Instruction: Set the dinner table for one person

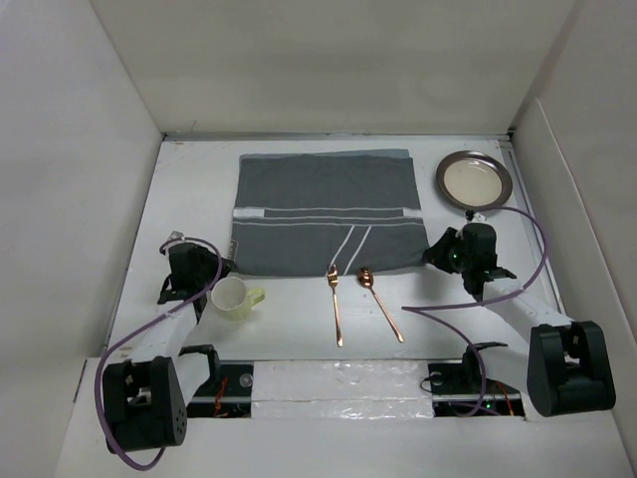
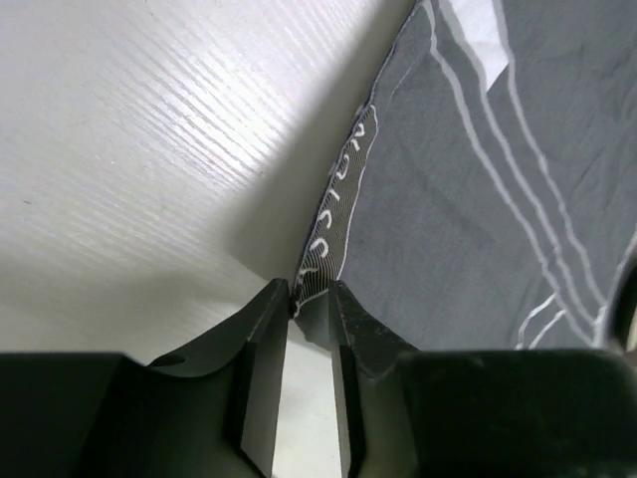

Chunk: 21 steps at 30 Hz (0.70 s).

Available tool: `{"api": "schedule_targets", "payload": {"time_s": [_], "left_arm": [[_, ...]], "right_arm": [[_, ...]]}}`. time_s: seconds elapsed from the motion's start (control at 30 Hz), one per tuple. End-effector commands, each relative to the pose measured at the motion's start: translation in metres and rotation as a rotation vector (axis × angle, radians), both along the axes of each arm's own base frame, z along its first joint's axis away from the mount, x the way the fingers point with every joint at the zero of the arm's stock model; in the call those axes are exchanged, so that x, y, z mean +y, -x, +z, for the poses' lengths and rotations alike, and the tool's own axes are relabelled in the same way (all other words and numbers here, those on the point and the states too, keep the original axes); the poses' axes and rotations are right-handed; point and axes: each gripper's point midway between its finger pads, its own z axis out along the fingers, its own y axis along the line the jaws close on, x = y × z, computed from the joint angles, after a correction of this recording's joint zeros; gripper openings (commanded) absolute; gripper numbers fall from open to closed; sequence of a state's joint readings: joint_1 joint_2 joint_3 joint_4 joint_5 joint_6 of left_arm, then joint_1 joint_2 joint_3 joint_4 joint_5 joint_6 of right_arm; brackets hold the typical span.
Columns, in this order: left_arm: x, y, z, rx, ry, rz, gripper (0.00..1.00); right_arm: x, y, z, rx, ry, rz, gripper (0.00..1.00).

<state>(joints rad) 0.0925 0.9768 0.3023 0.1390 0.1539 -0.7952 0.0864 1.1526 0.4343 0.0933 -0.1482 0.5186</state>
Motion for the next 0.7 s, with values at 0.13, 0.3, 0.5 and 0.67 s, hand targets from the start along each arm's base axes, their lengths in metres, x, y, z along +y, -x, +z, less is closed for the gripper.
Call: {"api": "schedule_targets", "payload": {"time_s": [0.13, 0.3, 0.5, 0.67], "left_arm": [[0.005, -0.01, 0.031, -0.09, -0.032, 0.014, 0.43], [0.019, -0.039, 0.156, -0.388, -0.095, 0.068, 0.56], [0.013, -0.034, 0.283, -0.612, -0.198, -0.013, 0.55], [-0.013, -0.007, 0.275, -0.654, -0.268, -0.218, 0.52]], "right_arm": [[-0.018, -0.022, 0.046, -0.104, 0.063, -0.093, 0.59], [-0.056, -0.053, 0.106, -0.222, 0.066, -0.252, 0.69], [-0.131, -0.098, 0.096, -0.214, -0.05, -0.536, 0.69], [-0.168, -0.141, 0.072, -0.13, -0.068, -0.66, 0.69]]}}
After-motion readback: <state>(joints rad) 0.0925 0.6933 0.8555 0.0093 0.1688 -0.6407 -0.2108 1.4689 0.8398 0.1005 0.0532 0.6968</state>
